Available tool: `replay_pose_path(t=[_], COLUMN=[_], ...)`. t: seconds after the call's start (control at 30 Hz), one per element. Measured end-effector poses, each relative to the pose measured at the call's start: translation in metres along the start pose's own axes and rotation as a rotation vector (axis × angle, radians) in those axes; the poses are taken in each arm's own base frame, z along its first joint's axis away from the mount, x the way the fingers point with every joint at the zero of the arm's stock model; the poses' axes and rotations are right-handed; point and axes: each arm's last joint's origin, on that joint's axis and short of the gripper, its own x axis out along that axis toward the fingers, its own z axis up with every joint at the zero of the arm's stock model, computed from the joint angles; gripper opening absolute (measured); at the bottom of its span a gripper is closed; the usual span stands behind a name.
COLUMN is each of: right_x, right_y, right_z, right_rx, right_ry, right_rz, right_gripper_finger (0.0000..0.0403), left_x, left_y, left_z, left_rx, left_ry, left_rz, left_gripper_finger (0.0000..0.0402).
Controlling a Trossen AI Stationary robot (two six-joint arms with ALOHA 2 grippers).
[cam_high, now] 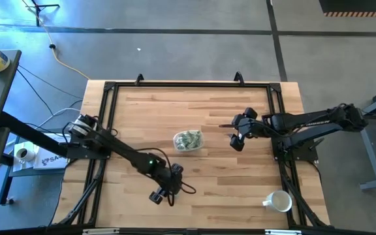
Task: Pick and place Stevia / Truvia into bins
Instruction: Put the stevia packet into the transparent container
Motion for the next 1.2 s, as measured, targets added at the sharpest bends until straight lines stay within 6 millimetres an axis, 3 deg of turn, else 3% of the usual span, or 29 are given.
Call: replay_pose_path(t=[0.17, 0.3, 0.4, 0.6, 0.63, 0.73, 0.83, 0.97, 1.2], right_x=[0.000, 0.000, 0.000, 0.000, 0.000, -0.004, -0.013, -0.027, -0.044], right_y=[0.000, -0.001, -0.001, -0.002, -0.002, -0.003, -0.004, -0.005, -0.010], right_z=[0.000, -0.001, -0.002, -0.003, -0.003, 0.000, 0.010, 0.025, 0.038], right_rx=[-0.001, -0.005, -0.010, -0.007, 0.000, 0.017, 0.015, -0.009, -0.033], right_ry=[0.004, 0.009, 0.021, 0.029, 0.026, 0.010, -0.011, -0.056, -0.087], right_rz=[0.000, -0.008, -0.013, -0.029, -0.032, -0.045, -0.072, -0.119, -0.218], right_gripper_finger=[0.0314, 0.0314, 0.0314, 0.0314, 0.0314, 0.0314, 0.0314, 0.0314, 0.0314], left_x=[0.012, 0.023, 0.024, 0.016, 0.014, 0.000, -0.025, -0.063, -0.100], left_y=[0.001, 0.002, 0.003, 0.021, 0.025, 0.044, 0.066, 0.096, 0.167], left_z=[-0.006, -0.011, -0.013, -0.017, -0.017, -0.017, -0.002, 0.012, 0.001], left_rx=[-0.007, -0.014, -0.014, -0.060, -0.078, -0.139, -0.168, -0.163, -0.293], left_ry=[0.047, 0.091, 0.107, 0.146, 0.161, 0.254, 0.256, 0.195, 0.099], left_rz=[-0.003, -0.010, 0.012, 0.061, 0.069, 0.125, 0.160, 0.207, 0.359], left_gripper_finger=[0.0215, 0.0208, 0.0170, 0.0031, 0.0022, 0.0034, 0.0047, 0.0021, 0.0034])
